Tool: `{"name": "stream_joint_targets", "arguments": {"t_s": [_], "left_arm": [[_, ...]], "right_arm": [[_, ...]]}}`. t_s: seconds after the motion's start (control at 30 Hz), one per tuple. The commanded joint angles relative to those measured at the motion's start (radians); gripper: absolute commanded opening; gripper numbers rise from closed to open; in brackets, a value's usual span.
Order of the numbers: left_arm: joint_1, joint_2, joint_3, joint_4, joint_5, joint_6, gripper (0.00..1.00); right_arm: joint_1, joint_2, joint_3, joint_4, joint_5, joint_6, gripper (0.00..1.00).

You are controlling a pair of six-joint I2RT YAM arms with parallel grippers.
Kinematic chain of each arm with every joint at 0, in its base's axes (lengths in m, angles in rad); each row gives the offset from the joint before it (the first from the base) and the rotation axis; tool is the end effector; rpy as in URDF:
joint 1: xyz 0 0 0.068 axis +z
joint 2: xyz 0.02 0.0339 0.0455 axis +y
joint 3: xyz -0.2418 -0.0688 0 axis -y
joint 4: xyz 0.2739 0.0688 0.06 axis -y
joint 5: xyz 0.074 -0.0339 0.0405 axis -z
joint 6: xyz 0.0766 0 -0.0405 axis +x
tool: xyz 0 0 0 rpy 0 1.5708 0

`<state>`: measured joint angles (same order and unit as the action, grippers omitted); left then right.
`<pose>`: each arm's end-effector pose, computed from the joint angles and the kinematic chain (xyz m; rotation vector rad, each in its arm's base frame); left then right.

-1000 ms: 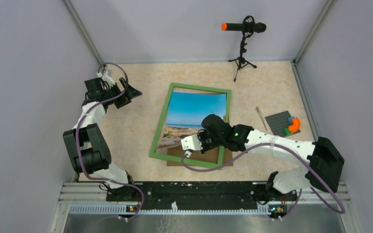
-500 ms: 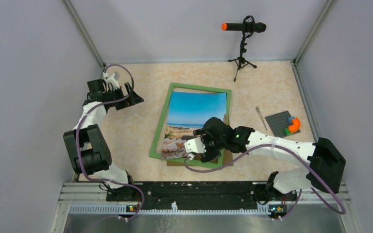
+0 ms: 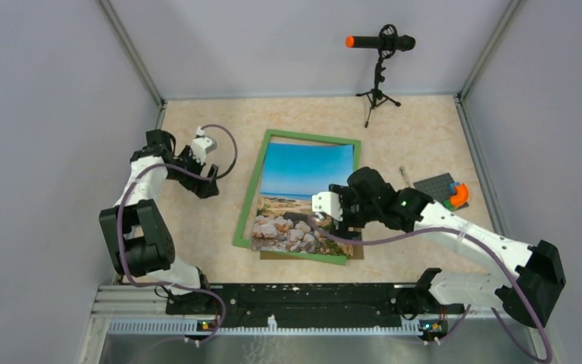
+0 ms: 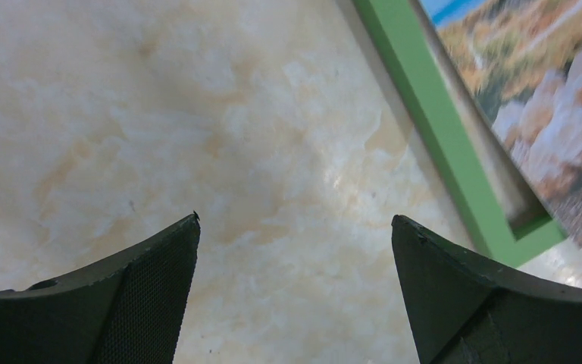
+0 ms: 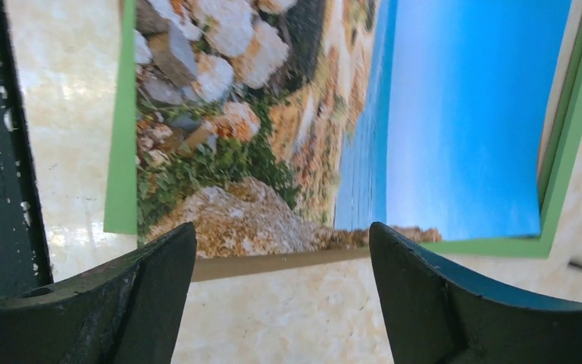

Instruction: Take the photo out of the frame

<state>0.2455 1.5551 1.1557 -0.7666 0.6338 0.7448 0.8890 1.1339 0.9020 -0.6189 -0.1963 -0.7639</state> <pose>0.3460 0.0399 0.1793 0.7666 2.3379 -0.4690 0.1752 0.2395 0.2159 -1.8403 1.5732 0.2947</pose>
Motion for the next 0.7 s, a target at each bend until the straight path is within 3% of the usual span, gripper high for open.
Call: {"name": "stream_joint_targets", "arguments": {"t_s": [0.0,0.13,0.27,0.47,0.67], "left_arm": [[-0.035,-0.079,-0.098,-0.126,-0.098,0.358,0.99],[-0.151,-0.159,-0.249,-0.054,-0.196,0.413,0.99],[-0.302,-0.218,-0.396,0.036,-0.279,0.376,0.99],[-0.481,-0.217,-0.463,0.114,-0.287,0.264,0.99],[-0.561,-0.2,-0.453,0.14,-0.241,0.203,0.99]], "right_arm": [[-0.129,0.004,0.003,-0.014,-0.097,0.112,0.82],[-0.276,0.035,0.001,0.006,-0.127,0.156,0.82],[-0.426,0.064,0.002,-0.01,-0.173,0.156,0.8],[-0.47,0.066,-0.088,0.005,-0.059,0.086,0.8],[-0.5,0.121,-0.147,0.045,0.02,0.03,0.77]]}}
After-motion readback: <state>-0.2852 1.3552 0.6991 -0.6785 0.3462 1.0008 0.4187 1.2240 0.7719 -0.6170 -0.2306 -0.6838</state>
